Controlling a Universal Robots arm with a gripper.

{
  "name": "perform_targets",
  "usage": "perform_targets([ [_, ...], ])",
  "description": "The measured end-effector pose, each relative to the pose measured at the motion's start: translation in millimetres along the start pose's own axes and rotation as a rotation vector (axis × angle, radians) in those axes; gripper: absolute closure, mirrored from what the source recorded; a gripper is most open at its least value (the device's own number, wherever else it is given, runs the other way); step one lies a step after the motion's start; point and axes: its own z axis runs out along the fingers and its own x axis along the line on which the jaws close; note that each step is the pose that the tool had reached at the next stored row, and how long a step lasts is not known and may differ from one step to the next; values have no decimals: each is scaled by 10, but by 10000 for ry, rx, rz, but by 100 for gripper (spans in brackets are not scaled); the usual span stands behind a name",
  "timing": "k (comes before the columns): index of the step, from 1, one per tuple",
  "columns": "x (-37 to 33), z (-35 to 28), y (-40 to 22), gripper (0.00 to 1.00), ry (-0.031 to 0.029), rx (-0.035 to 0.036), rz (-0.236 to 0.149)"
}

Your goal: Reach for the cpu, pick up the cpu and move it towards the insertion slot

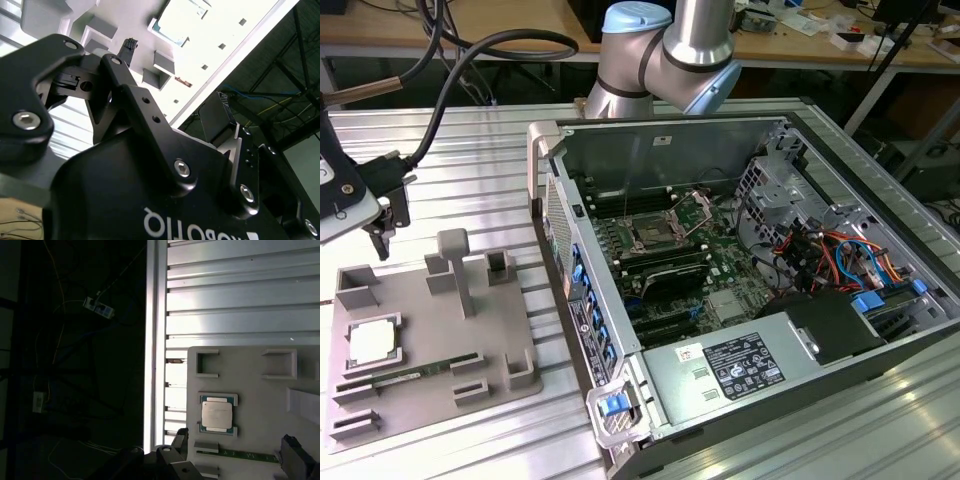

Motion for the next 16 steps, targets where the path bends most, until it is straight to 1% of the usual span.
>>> perform_targets([
  [8,-1,22,-1,22,0,0,0],
  [12,-2,50,-4,22,2,0,0],
  [16,-2,57,-4,22,2,-1,0],
])
